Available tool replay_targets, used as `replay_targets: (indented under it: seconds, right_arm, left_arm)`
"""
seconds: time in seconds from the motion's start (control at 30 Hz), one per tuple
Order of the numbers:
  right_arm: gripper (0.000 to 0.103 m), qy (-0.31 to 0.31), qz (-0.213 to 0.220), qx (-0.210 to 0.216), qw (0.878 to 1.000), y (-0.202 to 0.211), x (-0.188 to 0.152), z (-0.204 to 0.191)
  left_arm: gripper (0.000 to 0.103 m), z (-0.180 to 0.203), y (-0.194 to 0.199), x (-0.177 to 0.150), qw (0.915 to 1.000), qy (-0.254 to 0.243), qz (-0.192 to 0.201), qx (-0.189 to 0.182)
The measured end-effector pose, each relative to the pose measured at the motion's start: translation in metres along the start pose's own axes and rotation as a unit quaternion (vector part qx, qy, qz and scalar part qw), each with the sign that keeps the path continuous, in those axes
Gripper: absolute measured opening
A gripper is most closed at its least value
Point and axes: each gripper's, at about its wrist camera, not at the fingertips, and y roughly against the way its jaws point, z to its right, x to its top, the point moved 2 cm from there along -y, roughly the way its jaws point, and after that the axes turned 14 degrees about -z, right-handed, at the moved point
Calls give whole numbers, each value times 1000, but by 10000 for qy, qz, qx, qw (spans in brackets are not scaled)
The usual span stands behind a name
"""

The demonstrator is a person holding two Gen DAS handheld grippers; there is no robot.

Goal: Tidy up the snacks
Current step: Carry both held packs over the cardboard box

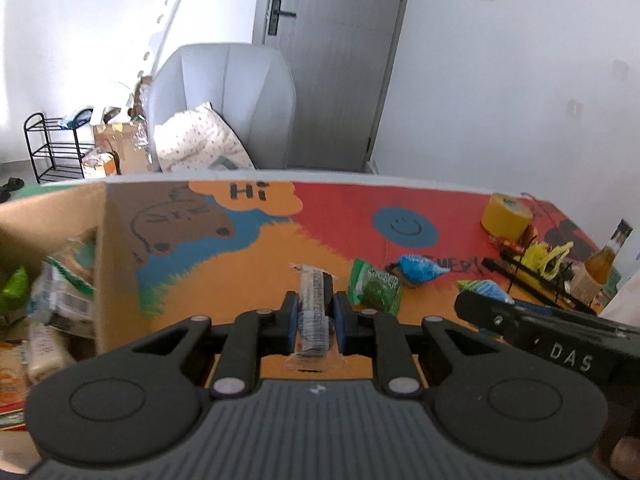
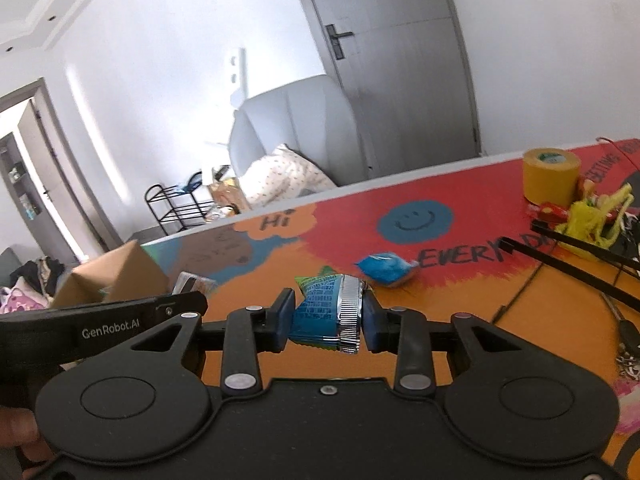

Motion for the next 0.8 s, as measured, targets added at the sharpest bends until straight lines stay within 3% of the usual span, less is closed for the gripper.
replay_targets:
  seconds: [0.8]
  right_arm:
    - [33,574,200,249,9978,8,17,-82]
  left_arm:
    - [17,-64,68,7,9974,376,610,43]
